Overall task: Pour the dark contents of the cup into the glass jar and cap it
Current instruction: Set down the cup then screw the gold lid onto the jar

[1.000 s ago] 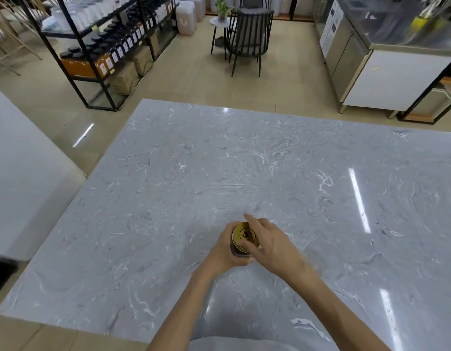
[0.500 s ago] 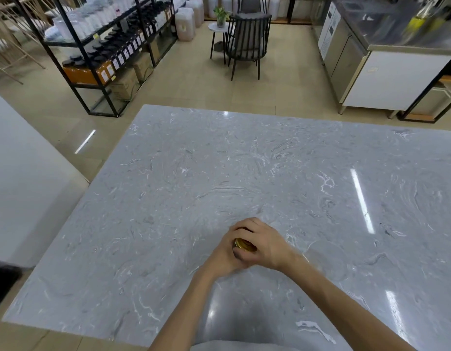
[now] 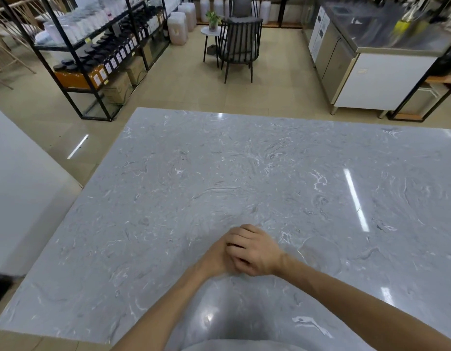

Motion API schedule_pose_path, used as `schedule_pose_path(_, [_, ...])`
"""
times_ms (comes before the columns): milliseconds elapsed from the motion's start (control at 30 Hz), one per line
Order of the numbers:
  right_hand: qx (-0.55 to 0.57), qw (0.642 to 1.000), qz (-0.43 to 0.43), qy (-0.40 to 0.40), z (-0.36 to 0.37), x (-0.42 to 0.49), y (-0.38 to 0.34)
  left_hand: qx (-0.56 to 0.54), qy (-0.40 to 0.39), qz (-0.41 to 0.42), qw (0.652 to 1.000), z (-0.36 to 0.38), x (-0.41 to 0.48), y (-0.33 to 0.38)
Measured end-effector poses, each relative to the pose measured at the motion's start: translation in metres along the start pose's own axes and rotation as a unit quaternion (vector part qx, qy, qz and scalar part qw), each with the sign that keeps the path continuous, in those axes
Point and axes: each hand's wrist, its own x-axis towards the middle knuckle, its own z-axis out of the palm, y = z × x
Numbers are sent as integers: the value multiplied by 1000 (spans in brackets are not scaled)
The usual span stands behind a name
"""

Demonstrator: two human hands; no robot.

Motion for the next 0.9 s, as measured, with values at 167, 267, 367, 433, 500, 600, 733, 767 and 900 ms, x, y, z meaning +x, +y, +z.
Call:
schedule_pose_path(167, [-24,992,100,73,4,12,-5,-31,50,-41,997,9,1,4])
schedule_pose_path(267, [-48,962,244,113,12,20,-29,-20,94,-49,994,18,-5,7])
schedule_pose_path(367, [-72,941,319,84,16,21,-48,-66,84,-71,992,16,-19,-11])
schedule_pose_path(433, [-76,967,237,53,11,11,-45,13,15,-20,1000,11,-17,-15])
schedule_pose_path(500, [-41,996,72,18,5,-2,-31,92,-37,9,995,8,-8,-11])
schedule_pose_path(600, [4,999,-43,-15,-5,-4,-8,83,-28,41,995,15,-1,-5])
schedule_pose_path(733, [-14,996,71,59,0,4,-15,28,155,-89,983,32,-10,2])
schedule_pose_path(767, [-18,988,127,81,3,6,-24,-5,142,-94,985,30,-16,9])
schedule_pose_path(900, [-28,950,298,93,13,16,-53,-169,80,-65,980,18,-29,-14])
